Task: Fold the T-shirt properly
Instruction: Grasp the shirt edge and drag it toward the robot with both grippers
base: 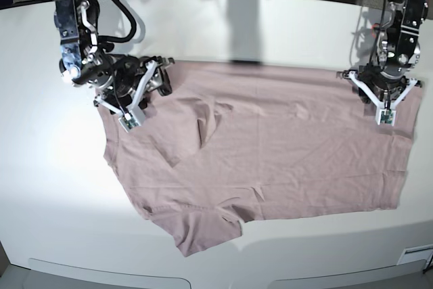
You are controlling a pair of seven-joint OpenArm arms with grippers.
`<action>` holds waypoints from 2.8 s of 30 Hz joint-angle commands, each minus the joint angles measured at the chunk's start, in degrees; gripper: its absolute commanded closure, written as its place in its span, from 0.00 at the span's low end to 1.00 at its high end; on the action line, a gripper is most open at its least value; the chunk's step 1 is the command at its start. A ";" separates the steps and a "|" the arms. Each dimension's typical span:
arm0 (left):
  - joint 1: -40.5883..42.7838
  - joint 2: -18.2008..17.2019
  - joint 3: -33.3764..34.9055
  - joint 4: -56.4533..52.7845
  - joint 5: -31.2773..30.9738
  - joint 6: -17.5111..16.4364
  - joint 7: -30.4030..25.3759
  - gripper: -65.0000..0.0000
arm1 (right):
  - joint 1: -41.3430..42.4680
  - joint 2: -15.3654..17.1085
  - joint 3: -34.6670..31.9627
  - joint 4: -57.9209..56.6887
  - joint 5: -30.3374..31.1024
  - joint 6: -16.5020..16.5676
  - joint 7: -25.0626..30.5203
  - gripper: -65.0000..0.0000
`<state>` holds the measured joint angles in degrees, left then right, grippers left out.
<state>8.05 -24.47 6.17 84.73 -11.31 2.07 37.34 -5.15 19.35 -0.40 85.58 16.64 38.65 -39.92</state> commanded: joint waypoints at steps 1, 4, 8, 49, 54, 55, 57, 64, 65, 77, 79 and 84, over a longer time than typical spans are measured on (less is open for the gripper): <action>0.68 0.33 0.17 0.33 -0.79 -0.87 4.61 0.66 | -0.22 0.66 1.20 0.42 -0.17 -0.09 -2.03 0.40; 0.81 1.73 0.17 1.90 -0.72 -0.90 4.85 0.66 | -1.73 1.22 4.28 0.42 0.15 0.35 -2.43 0.40; 1.33 2.05 0.17 3.67 -0.79 -1.29 6.97 0.66 | -4.31 4.13 5.16 0.42 0.44 1.35 -2.99 0.40; 14.86 4.81 0.20 17.38 3.48 -1.25 8.09 0.66 | -29.31 18.97 18.08 5.57 6.51 1.35 -4.59 0.40; 16.46 4.79 0.20 17.38 3.17 -1.27 8.26 0.66 | -29.35 18.62 18.08 5.60 6.54 1.35 -5.64 0.40; 16.90 4.79 0.20 17.40 3.17 -1.27 8.24 0.66 | -29.46 18.62 18.08 5.60 6.54 1.35 -6.05 0.40; 17.90 4.79 0.20 17.44 3.21 -1.27 8.04 0.66 | -30.32 18.64 18.08 5.68 6.54 1.35 -6.10 0.40; 19.43 4.79 0.20 18.69 3.37 -1.27 7.65 0.66 | -35.26 18.60 18.08 7.89 6.51 1.35 -5.01 0.40; 19.43 4.79 0.20 19.02 3.37 -1.27 7.65 0.66 | -35.76 18.60 18.08 8.44 6.51 1.35 -4.94 0.40; 22.29 4.76 0.17 20.39 5.97 -1.27 8.02 0.66 | -36.20 18.60 18.08 10.32 6.32 1.35 -5.18 0.40; 22.43 4.76 0.17 20.39 5.97 -1.25 8.07 0.66 | -36.20 18.58 18.08 10.32 6.34 1.35 -5.51 0.40; 22.43 4.76 0.17 20.39 5.97 -1.27 8.11 0.66 | -36.37 18.60 18.08 10.32 6.36 1.35 -6.67 0.40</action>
<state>29.54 -19.20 6.42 105.19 -5.82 1.02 42.19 -40.49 37.43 17.63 95.90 23.99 39.72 -43.79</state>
